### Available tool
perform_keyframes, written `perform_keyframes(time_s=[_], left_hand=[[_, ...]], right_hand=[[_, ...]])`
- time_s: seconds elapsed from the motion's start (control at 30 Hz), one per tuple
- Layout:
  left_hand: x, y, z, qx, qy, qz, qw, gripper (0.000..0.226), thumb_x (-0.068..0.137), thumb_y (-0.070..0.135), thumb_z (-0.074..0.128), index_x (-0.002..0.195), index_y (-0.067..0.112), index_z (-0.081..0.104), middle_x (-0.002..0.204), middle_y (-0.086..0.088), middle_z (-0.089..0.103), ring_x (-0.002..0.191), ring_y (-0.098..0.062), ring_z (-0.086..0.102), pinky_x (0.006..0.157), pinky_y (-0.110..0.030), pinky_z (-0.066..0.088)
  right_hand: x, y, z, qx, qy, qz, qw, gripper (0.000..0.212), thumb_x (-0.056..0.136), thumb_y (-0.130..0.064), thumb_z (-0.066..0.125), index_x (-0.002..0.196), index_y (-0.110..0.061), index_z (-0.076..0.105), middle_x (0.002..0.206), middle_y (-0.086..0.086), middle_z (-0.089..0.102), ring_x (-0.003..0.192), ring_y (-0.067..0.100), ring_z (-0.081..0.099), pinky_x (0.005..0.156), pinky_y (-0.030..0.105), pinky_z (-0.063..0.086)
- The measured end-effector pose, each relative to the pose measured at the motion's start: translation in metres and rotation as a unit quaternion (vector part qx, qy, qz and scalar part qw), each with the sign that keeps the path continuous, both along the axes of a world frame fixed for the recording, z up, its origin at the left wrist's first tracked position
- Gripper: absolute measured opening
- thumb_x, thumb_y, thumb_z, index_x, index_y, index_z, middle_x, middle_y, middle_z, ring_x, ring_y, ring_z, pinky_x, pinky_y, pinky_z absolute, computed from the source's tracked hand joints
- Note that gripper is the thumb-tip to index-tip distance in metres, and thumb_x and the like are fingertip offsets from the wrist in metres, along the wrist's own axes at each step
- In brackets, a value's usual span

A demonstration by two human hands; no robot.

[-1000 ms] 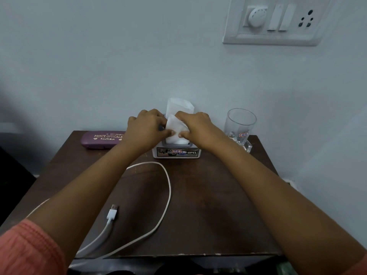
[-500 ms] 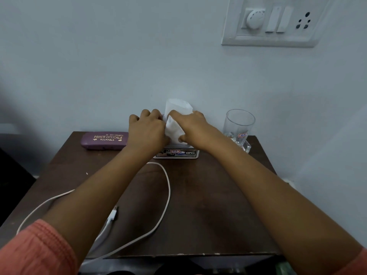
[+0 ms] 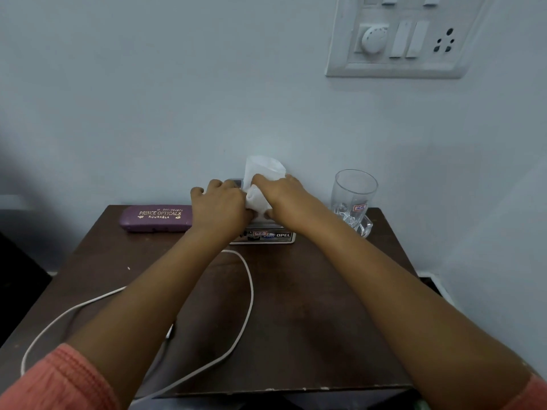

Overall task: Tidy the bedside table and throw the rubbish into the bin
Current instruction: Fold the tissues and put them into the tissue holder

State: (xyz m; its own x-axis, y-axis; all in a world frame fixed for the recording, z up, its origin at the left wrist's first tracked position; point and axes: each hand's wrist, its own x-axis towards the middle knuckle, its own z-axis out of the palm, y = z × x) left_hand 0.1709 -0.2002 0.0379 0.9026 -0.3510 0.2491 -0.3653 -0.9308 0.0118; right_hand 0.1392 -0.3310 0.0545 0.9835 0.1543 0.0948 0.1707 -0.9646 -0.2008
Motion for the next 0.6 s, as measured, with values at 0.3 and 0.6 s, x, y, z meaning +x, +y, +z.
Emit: perform_keyframes(time_s=[0.3,0.6], left_hand=[[0.002,0.002,0.011,0.038,0.082,-0.035,0.995,0.035,0.085,0.043,0.054,0.112,0.022,0.061,0.12,-0.001,0.059,0.124,-0.021,0.043,0.11,-0.052,0.017],[0.006,0.016,0.018,-0.197,0.065,0.015,0.978,0.016,0.08,0.045,0.066,0.086,0.031,0.07,0.107,0.001,0.067,0.107,-0.024,0.055,0.088,-0.039,0.032]], right_hand=[[0.001,-0.006,0.001,0.035,0.033,0.006,0.999,0.046,0.087,-0.014,0.058,0.127,-0.023,0.039,0.115,0.015,0.053,0.116,0.035,0.042,0.083,0.04,0.039],[-0.001,-0.014,-0.007,0.246,-0.106,-0.031,0.963,0.038,0.08,-0.013,0.07,0.113,-0.02,0.05,0.095,-0.003,0.052,0.089,0.023,0.055,0.088,0.044,0.047]])
